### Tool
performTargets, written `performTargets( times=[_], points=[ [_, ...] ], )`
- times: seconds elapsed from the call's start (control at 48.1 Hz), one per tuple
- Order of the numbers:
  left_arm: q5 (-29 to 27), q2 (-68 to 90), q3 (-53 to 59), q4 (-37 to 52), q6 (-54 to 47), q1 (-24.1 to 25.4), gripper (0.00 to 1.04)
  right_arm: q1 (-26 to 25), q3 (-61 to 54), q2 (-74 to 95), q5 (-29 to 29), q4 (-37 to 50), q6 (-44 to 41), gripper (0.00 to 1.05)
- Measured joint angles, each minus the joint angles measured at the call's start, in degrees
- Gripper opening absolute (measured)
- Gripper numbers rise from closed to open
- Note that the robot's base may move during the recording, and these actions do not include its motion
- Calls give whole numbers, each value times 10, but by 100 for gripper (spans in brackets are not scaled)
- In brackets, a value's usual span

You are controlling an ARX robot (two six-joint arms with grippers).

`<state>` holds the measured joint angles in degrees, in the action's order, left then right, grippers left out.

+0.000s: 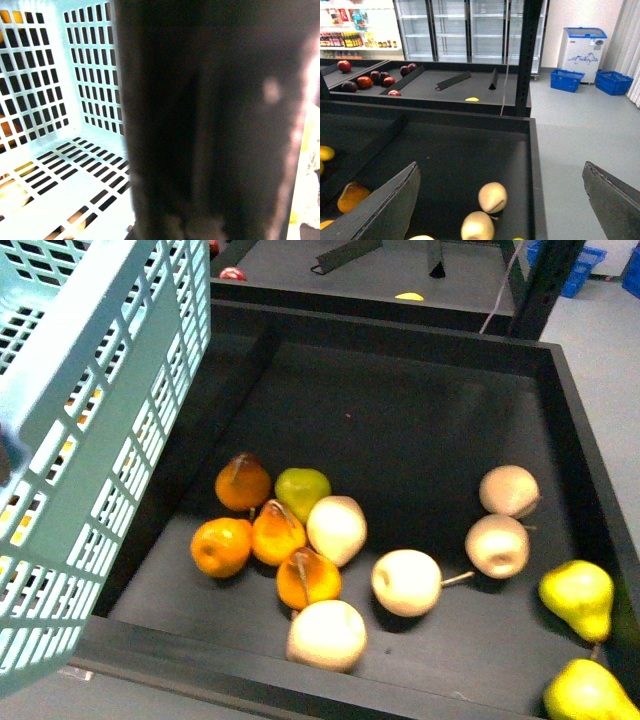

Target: Pick mango and avocado into basket

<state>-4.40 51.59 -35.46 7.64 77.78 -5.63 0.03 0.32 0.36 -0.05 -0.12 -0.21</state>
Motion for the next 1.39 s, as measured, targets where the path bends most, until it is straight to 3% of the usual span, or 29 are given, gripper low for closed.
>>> performTargets(
  times=[1.394],
  points=[
    [-2, 0, 2, 0, -1, 0, 5, 0, 0, -1, -1, -1, 0, 97]
  ],
)
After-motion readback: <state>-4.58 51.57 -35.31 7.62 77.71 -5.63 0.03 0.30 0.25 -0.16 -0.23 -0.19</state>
